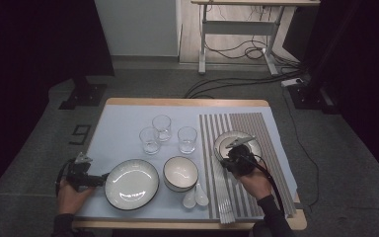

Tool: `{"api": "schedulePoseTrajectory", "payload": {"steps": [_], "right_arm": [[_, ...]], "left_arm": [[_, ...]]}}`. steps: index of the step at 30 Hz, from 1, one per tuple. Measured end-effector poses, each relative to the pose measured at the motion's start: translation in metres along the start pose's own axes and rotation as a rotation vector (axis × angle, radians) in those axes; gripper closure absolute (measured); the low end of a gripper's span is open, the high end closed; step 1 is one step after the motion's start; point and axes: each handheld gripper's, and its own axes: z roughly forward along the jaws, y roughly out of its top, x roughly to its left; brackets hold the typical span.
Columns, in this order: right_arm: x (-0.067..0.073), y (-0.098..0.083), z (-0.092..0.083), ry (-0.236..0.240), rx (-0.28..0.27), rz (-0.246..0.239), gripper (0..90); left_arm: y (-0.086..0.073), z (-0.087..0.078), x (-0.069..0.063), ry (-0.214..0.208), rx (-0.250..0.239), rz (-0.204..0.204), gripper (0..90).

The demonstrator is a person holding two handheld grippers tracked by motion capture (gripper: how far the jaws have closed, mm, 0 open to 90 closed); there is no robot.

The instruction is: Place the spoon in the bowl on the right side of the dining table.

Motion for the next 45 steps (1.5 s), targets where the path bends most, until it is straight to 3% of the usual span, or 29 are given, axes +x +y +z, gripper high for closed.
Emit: {"api": "schedulePoseTrajectory", "payload": {"steps": [5,25,45], "right_arm": [[-0.006,0.005,-0.002,0.001,-0.006,0.012,84.5],[-0.029,0.026,-0.004,-0.071,-0.011,0.026,84.5],[-0.053,0.037,0.013,-0.136,-0.004,0.053,84.6]], "left_arm": [[0.0,0.0,0.0,0.0,0.0,0.0,0.0],[0.0,0.0,0.0,-0.001,-0.001,0.0,0.0],[0.0,0.0,0.0,0.0,-0.002,-0.002,0.0]]}}
